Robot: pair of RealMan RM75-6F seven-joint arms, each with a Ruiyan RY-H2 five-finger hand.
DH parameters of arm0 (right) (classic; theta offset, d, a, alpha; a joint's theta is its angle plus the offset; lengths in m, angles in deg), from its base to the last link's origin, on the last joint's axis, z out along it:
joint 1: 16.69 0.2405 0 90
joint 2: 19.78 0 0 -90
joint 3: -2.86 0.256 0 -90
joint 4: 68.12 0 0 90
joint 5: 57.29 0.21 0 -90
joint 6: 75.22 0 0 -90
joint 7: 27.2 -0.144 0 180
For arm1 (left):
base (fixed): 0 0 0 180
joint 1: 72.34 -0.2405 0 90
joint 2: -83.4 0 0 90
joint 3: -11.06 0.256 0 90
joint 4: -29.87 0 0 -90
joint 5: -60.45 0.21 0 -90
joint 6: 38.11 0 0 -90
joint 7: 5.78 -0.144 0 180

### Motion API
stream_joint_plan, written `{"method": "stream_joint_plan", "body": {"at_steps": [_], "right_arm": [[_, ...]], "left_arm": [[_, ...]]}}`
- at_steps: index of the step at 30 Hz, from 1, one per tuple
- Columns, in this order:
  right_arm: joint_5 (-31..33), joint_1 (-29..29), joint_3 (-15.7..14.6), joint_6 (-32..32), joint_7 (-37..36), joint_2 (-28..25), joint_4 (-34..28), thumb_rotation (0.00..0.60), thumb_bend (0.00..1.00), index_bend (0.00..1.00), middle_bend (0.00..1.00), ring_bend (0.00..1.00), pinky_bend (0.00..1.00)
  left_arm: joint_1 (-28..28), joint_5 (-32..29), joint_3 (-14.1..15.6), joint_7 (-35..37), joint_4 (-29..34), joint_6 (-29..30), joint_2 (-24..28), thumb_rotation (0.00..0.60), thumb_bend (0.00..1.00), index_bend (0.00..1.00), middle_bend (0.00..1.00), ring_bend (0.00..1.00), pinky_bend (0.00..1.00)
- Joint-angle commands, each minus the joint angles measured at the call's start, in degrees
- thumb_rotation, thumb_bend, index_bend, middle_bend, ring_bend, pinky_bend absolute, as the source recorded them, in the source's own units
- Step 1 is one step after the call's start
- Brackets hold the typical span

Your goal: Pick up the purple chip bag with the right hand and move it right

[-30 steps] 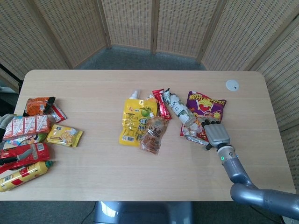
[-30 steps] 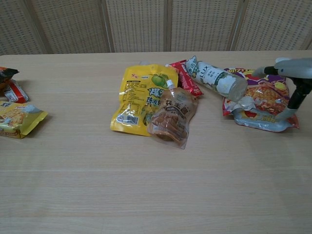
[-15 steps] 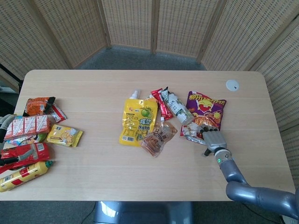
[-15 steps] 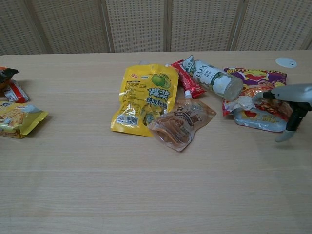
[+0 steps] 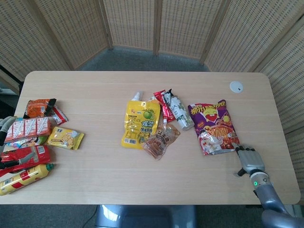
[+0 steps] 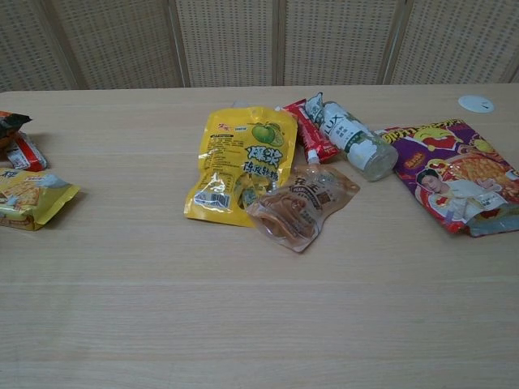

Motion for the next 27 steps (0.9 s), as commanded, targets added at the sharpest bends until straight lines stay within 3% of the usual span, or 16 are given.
{"method": "stream_joint_plan", "body": {"at_steps": [1, 8, 14, 22, 27], "right_arm": [[-1.63, -1.99, -0.30, 0.53, -3.16, -2.27, 0.45, 0.600, 0.00, 0.00, 0.00, 0.00, 0.00], [-2.26, 0.87, 5.02, -0.07, -3.14, -2.19, 0.44, 0.600, 0.00, 0.00, 0.00, 0.00, 0.00], [4.72, 7.39, 9.36, -4.00, 2.48, 3.31, 3.77, 0.600, 0.00, 0.00, 0.00, 0.00, 0.00], [15.95, 12.53, 8.75, -9.12, 8.16, 10.43, 11.66, 0.600, 0.00, 0.00, 0.00, 0.00, 0.00], [17.40, 11.65, 6.41, -9.49, 8.27, 9.83, 10.31, 0.600, 0.00, 0.00, 0.00, 0.00, 0.00]], "left_arm": [[0.01, -0.06, -0.01, 0.18, -0.05, -0.08, 0.03, 0.327, 0.00, 0.00, 0.00, 0.00, 0.00], [0.09, -0.22, -0.18, 0.65, -0.33, -0.12, 0.15, 0.328, 0.00, 0.00, 0.00, 0.00, 0.00], [0.11, -0.42, -0.18, 0.72, -0.60, -0.26, 0.11, 0.330, 0.00, 0.00, 0.00, 0.00, 0.00], [-0.12, -0.38, -0.19, 1.04, -0.62, 0.13, 0.30, 0.330, 0.00, 0.00, 0.00, 0.00, 0.00], [-0.29, -0.37, -0.15, 0.97, -0.40, 0.36, 0.38, 0.328, 0.00, 0.00, 0.00, 0.00, 0.00]]}}
